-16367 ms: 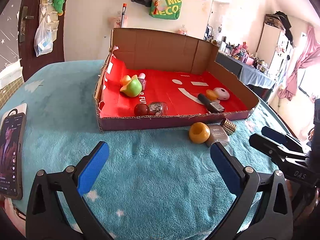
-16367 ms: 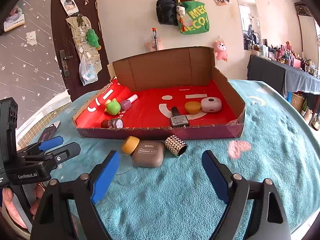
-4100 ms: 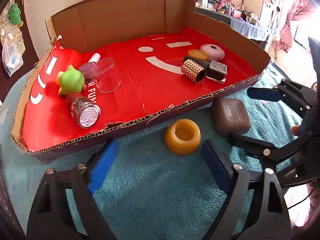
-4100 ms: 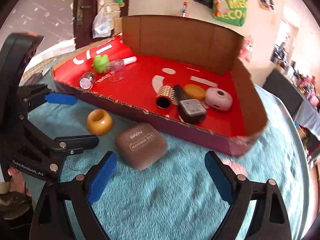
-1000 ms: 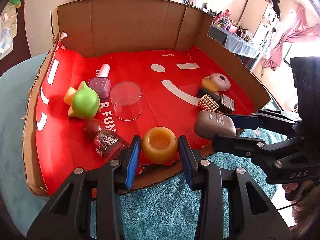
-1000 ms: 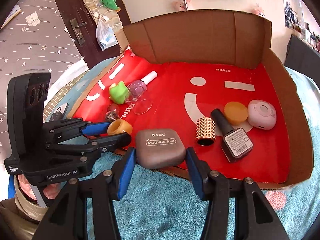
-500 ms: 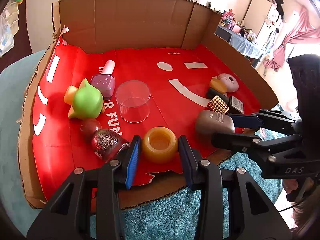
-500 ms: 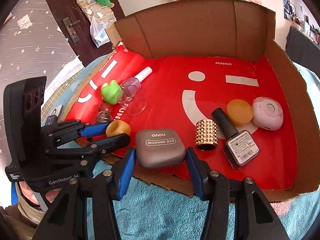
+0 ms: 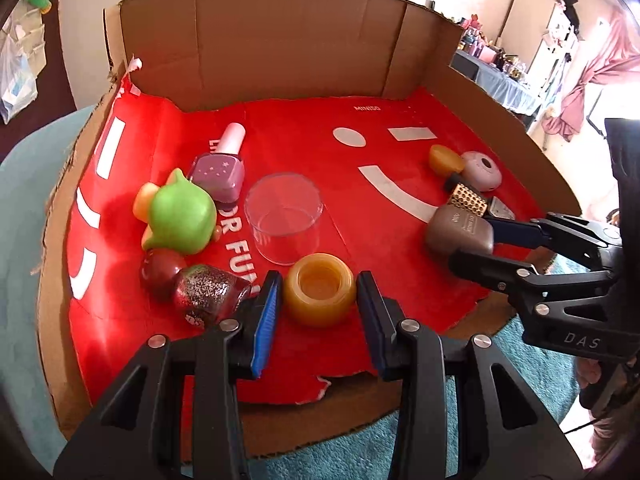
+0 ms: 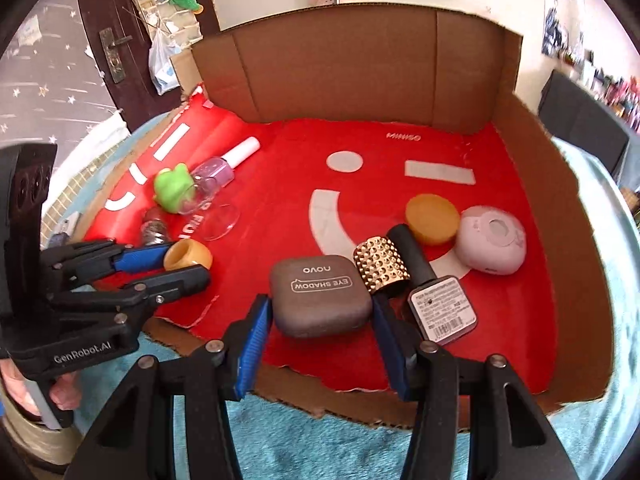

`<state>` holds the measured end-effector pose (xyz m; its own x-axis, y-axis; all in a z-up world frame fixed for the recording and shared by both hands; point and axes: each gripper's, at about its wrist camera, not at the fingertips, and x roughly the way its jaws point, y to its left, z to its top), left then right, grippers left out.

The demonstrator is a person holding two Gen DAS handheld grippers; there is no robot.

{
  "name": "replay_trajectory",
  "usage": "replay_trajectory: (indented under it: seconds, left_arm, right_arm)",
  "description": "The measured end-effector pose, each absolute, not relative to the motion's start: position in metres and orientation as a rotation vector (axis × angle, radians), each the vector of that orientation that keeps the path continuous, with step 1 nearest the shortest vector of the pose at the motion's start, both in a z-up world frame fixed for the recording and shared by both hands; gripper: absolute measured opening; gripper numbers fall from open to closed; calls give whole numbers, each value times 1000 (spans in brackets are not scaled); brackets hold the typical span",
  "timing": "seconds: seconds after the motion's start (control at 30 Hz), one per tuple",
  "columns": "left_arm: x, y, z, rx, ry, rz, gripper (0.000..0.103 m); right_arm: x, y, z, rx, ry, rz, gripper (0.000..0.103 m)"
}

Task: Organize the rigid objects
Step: 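Carry the yellow ring and eyeshadow case with both tools into the box, then open the left tool to release the ring while the right tool releases the eyeshadow case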

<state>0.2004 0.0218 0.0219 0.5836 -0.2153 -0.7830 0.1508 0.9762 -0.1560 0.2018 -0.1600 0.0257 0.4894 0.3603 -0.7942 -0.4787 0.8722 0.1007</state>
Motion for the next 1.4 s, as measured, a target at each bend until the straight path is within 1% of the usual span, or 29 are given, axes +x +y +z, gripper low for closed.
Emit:
replay_trajectory:
  seconds: [0.37,1.23,1.33,1.4]
  left_arm:
    - [212,18,21,-34,912,-154,36]
    - [214,20,22,-41,909,-150,37]
    - [211,19,26,-42,897,-153,40]
    - [207,18,30,-41,881,-157,46]
  right_arm:
    - [212,-162,22,-129,922,488,54]
    - [213,-160,17,-119,933,483,54]
    - [211,-162,19,-111,925,487,54]
    - [209,-164,22,-107,913,491,54]
